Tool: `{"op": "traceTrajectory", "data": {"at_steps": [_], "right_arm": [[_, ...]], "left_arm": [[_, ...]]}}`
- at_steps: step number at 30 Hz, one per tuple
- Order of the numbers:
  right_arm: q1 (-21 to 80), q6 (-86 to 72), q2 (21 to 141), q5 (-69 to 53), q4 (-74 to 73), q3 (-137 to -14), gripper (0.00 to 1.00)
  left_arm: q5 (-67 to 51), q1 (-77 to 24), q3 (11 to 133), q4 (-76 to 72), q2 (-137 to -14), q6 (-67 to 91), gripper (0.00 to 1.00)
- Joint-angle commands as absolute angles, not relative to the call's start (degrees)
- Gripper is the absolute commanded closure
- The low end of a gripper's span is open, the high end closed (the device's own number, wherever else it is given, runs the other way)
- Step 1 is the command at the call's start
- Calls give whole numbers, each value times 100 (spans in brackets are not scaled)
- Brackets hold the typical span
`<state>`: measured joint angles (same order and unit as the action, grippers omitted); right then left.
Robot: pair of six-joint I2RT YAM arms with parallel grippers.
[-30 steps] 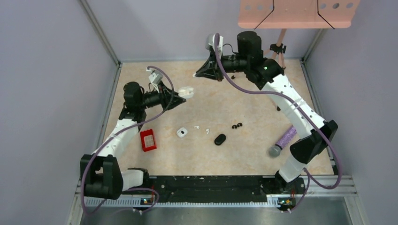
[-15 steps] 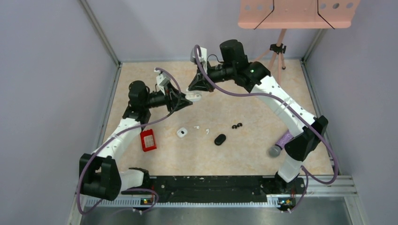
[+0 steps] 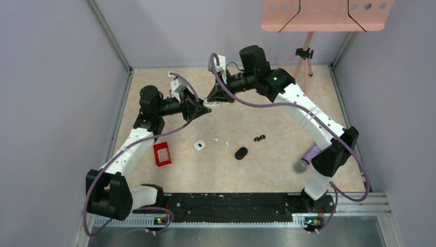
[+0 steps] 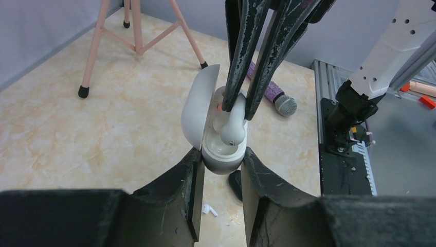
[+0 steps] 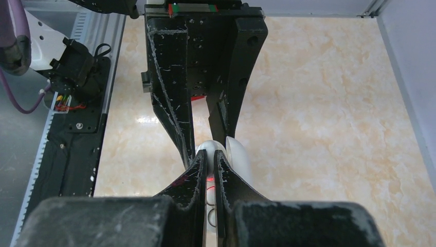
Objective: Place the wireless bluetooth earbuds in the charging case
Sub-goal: Place the earbud in the charging case, then close the charging case.
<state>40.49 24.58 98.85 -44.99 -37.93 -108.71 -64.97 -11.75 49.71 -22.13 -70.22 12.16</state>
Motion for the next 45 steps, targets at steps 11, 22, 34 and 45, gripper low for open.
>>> {"op": "traceTrajectory", "data": {"at_steps": [11, 22, 34, 45], "right_arm": [[4179, 2657, 9940, -4459, -3811, -10809, 100], [4201, 2398, 9893, -4404, -3842, -11217, 77], [3877, 2046, 9599, -4339, -3948, -11054, 14], [3827, 2458, 10271, -4804, -4869, -11413, 17]], "left_arm": [[-6558, -1195, 5238, -2303, -6831, 1113, 100], [-6492, -1195, 5204, -1980, -6835, 902, 100], [-6531, -1195, 5229, -1545, -6767, 397, 100], [-6227, -1195, 5353, -1505, -6762, 431, 100]]}}
